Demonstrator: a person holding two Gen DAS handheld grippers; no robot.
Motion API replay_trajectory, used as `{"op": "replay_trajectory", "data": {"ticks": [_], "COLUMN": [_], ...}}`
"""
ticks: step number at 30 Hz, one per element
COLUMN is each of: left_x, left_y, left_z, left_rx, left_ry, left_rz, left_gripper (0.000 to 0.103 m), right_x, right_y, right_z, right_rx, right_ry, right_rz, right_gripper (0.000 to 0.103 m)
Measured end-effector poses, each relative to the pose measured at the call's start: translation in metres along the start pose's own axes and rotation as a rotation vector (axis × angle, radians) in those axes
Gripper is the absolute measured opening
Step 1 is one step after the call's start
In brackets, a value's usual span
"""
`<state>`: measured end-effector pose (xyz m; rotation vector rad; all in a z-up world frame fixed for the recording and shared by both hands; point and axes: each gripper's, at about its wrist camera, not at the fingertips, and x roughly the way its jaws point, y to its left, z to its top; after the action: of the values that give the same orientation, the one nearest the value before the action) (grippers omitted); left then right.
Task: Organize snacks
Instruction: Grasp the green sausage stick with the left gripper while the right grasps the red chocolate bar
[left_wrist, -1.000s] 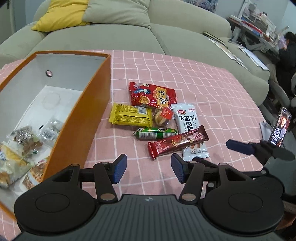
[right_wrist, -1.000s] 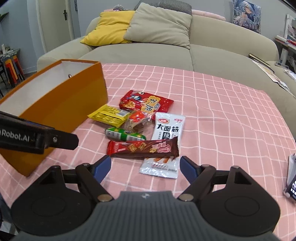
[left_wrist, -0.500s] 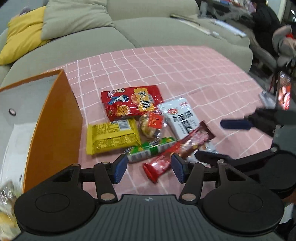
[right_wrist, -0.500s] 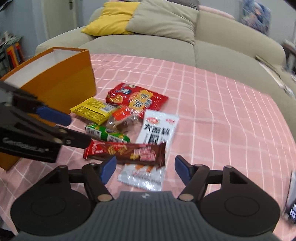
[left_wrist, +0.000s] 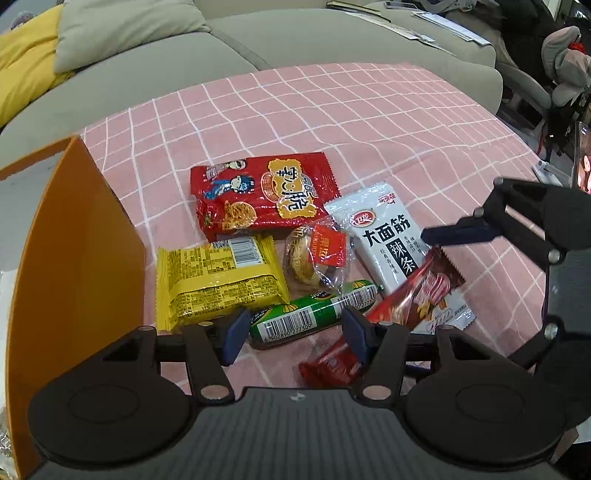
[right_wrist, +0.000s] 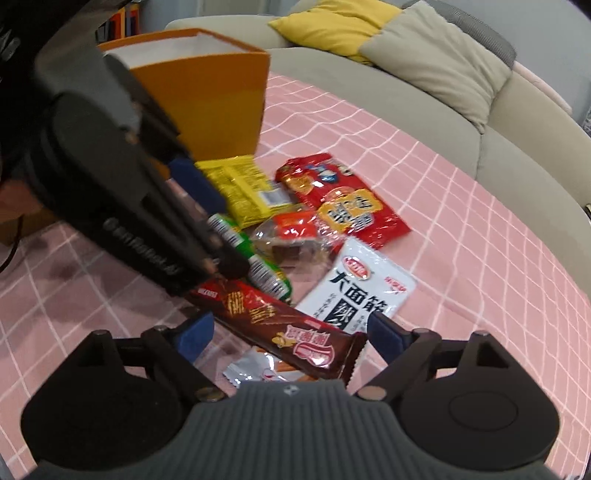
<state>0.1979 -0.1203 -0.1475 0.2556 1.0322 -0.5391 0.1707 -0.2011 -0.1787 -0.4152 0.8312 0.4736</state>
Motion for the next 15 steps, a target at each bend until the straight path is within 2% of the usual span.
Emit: {"op": "replay_trajectory", "data": {"ticks": [2, 5, 7, 9, 12, 15], "left_x": [0.000, -0.002, -0.006, -0.009, -0.014, -0.017], "left_y": [-0.001, -0.003, -0.004, -0.004, -0.002, -0.003], "left_z": [0.000, -0.004, -0.006, -0.009, -0.013, -0.015], "left_rx": [0.009, 0.038, 0.043, 0.045, 0.038, 0.045], "left_ry": [0.002, 0.007, 0.012, 0.018, 0.028, 0.039], "left_rz": [0.001, 0.024, 0.030, 0.033, 0.018, 0.003], "left_gripper": [0.061, 0.051, 0.040, 0.034, 0.026, 0.023], "right_x": [-0.001, -0.003, -0.008, -0.013, -0.020, -0.027], "right_y": [0.002, 0.009, 0.015, 0.019, 0.023, 0.025], "right_z": [-0.003, -0.006, -0.008, -0.011, -0.018, -0.026], "right_rx": [0.020, 0.017, 0.005, 0.007, 0.008, 0.015], "right_ry": [0.009, 0.018, 0.019, 0.022, 0.034, 0.060], "right_rz": [0.012, -0.003, -0.017, -0.019, -0.030, -0.048], "right_gripper": [0.076, 0.067, 0.060, 0.049, 0.042, 0.036]}}
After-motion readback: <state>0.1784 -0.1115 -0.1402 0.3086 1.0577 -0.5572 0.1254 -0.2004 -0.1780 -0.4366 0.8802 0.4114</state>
